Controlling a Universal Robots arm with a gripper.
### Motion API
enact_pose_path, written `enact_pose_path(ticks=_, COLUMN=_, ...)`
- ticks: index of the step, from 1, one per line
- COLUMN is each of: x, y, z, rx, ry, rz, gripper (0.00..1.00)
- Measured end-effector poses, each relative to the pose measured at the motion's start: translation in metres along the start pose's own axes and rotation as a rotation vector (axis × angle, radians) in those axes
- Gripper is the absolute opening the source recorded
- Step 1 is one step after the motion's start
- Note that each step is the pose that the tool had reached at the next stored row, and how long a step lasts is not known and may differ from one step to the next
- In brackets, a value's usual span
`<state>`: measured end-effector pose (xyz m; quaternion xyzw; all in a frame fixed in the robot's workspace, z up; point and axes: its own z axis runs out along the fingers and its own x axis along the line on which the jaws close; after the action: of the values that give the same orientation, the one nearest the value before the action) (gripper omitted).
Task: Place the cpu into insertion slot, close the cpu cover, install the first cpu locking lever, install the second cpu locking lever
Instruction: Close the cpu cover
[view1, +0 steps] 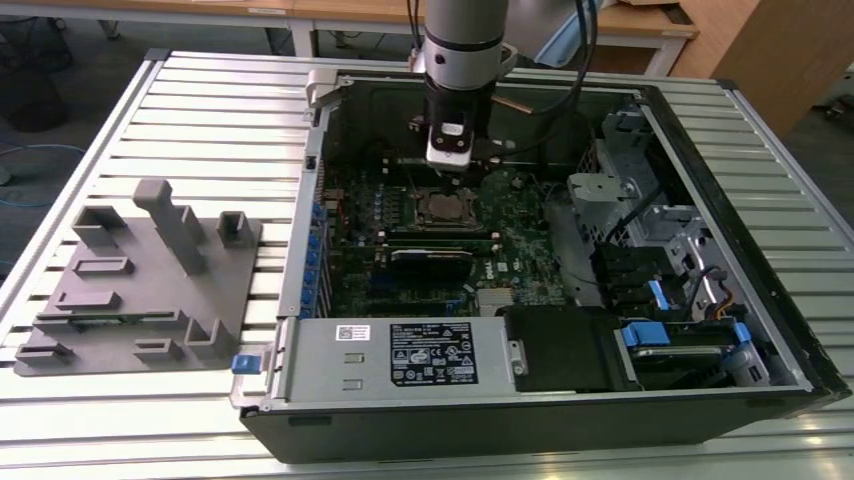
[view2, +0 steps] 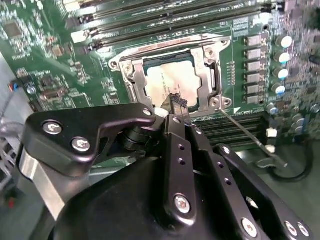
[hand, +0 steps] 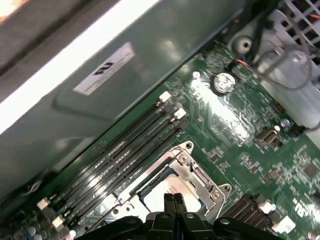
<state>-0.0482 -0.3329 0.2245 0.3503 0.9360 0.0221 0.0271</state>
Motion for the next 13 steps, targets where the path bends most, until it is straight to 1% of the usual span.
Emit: enact_pose_path(ticks=13, x=0.0000, y=0.0000, z=0.0009, rx=-0.0083, ry=0.0142, rz=-0.235, gripper=0.11)
